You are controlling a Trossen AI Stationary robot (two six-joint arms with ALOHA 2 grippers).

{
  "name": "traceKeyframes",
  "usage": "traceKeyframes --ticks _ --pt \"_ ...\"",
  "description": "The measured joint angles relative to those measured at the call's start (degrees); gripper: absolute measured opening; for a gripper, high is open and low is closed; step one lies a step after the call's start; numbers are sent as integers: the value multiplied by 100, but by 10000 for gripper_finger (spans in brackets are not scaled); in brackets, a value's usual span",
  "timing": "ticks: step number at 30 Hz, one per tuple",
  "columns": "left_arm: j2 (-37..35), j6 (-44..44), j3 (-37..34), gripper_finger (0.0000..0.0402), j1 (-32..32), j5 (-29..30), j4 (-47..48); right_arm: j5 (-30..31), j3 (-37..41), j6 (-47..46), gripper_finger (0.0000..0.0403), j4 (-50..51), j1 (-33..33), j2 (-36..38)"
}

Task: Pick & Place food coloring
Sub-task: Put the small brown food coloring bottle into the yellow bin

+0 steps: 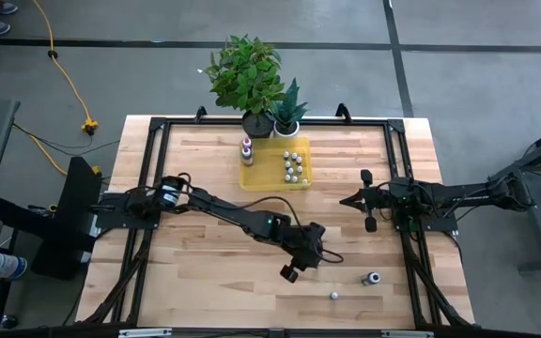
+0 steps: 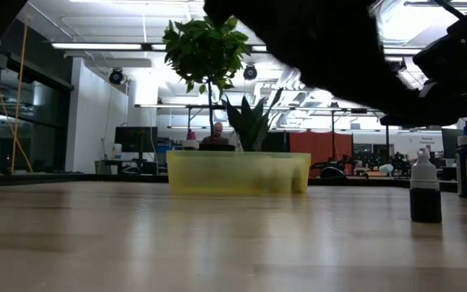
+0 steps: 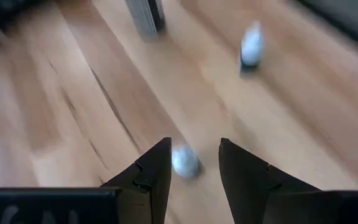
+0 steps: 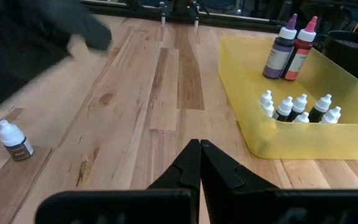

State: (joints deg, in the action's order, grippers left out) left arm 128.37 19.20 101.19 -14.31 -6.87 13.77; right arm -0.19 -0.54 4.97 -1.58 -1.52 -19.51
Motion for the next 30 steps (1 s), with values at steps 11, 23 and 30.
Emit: traceKeyframes --ticks 11,23,30 --pt "195 75 34 127 3 184 -89 -2 0 -1 0 4 -2 0" --pt "293 158 27 127 7 11 -231 0 0 -1 0 4 -1 -2" --pt "419 155 36 127 42 -28 -388 0 0 0 0 4 0 -2"
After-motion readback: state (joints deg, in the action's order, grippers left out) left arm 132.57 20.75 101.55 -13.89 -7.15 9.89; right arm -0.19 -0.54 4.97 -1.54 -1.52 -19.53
